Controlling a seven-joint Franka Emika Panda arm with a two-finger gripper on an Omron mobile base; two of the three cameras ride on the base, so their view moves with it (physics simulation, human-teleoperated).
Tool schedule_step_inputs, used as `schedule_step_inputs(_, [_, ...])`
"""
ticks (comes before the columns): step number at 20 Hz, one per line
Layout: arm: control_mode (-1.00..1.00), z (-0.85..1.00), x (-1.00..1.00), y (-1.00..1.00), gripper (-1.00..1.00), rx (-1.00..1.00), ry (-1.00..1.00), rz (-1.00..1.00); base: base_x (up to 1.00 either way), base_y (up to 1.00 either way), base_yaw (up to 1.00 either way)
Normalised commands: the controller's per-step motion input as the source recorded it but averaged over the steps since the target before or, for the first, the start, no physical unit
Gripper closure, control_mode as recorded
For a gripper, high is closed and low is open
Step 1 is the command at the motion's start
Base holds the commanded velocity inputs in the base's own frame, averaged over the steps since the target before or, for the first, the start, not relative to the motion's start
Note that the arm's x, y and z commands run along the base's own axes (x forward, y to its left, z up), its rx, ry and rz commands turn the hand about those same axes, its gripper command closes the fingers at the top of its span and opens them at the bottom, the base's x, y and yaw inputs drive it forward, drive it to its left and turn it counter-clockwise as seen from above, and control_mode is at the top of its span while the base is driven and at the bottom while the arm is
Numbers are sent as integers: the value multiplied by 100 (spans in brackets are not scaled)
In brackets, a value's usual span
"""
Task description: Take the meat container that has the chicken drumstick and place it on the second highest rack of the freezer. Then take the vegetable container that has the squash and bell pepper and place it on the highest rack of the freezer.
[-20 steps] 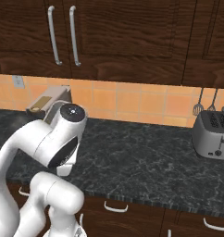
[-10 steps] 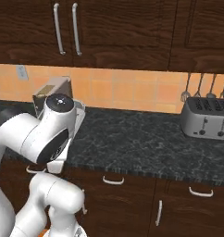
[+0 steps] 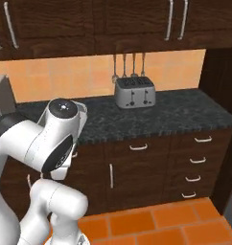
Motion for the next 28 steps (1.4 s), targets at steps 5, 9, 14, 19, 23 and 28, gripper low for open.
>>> schedule_step_inputs(5, [100,0,0,0,100,0,0,0,-14,-33,-85])
schedule_step_inputs(9, [100,0,0,0,100,0,0,0,-1,-37,-86])
schedule_step_inputs(14, [100,0,0,0,100,0,0,0,0,-41,-83])
schedule_step_inputs(19, [100,0,0,0,100,0,0,0,37,-49,-31])
schedule_step_inputs(23, [100,0,0,0,100,0,0,0,99,-46,-5])
schedule_step_inputs(28, [100,0,0,0,100,0,0,0,99,-49,-9])
